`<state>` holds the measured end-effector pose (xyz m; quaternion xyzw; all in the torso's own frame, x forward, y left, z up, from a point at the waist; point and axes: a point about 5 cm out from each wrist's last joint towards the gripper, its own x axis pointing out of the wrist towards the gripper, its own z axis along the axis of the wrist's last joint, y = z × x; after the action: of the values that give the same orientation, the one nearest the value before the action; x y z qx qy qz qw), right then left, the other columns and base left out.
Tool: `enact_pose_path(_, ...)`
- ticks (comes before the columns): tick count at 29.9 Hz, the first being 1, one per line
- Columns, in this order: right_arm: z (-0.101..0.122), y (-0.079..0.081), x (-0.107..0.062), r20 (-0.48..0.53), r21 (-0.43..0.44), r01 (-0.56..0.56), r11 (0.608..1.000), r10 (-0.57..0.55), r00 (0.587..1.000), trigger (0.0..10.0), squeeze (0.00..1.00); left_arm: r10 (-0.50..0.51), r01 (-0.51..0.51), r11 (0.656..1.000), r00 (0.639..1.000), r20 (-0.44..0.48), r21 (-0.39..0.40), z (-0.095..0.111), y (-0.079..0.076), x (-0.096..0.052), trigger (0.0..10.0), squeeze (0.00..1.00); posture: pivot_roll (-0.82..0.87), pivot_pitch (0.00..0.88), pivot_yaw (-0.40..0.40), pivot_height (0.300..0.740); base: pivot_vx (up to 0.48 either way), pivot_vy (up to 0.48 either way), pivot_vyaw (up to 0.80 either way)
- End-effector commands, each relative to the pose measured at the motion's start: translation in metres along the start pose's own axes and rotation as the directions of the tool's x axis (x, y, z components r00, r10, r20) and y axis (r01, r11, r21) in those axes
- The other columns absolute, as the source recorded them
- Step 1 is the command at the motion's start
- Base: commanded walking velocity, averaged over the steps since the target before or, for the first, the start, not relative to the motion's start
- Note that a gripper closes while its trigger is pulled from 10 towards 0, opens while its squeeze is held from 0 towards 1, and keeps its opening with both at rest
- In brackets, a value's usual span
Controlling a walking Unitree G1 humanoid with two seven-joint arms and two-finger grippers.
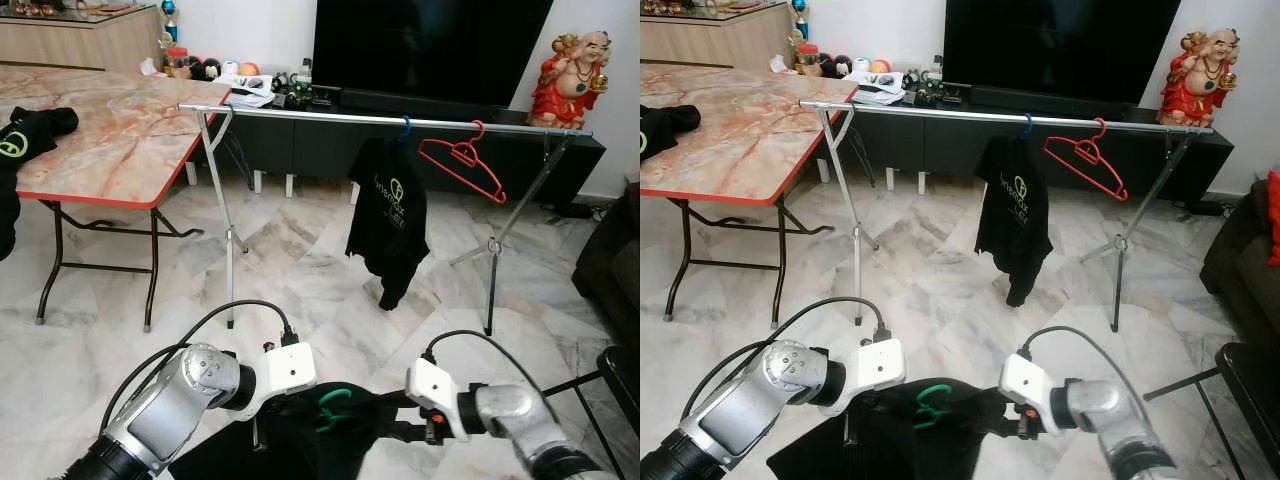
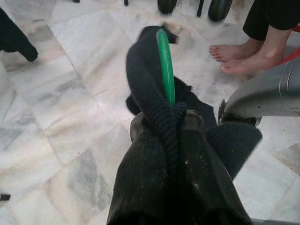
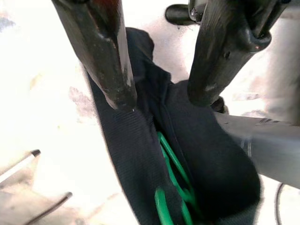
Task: Hang hanger
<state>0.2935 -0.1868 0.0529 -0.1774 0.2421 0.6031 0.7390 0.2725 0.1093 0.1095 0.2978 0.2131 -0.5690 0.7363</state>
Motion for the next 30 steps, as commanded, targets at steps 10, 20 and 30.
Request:
enact_pose_path(10,0.037,-0.007,-0.002,0.038,-0.121,-0.187,0.975,0.193,0.98,10.0,0.0,0.001,0.0,0.999,1.0,-0.01,0.042,0.004,0.003,0.001,10.0,0.0,0.14,0.0,-0.102,0.74,0.0,0.0,0.0)
enact_pose_path(20,0.05,-0.008,0.022,0.088,-0.161,-0.121,0.979,0.137,0.987,10.0,0.0,0.003,-0.002,0.999,1.0,-0.015,0.047,0.005,0.003,0.004,10.0,0.0,0.16,0.0,-0.114,0.74,0.0,0.0,0.0)
enact_pose_path(30,0.051,-0.011,0.026,0.059,-0.171,-0.085,0.982,0.096,0.994,10.0,0.0,0.012,-0.012,0.999,1.0,-0.012,0.051,0.008,0.003,0.006,10.0,0.0,0.16,0.0,-0.128,0.74,0.0,0.0,0.0)
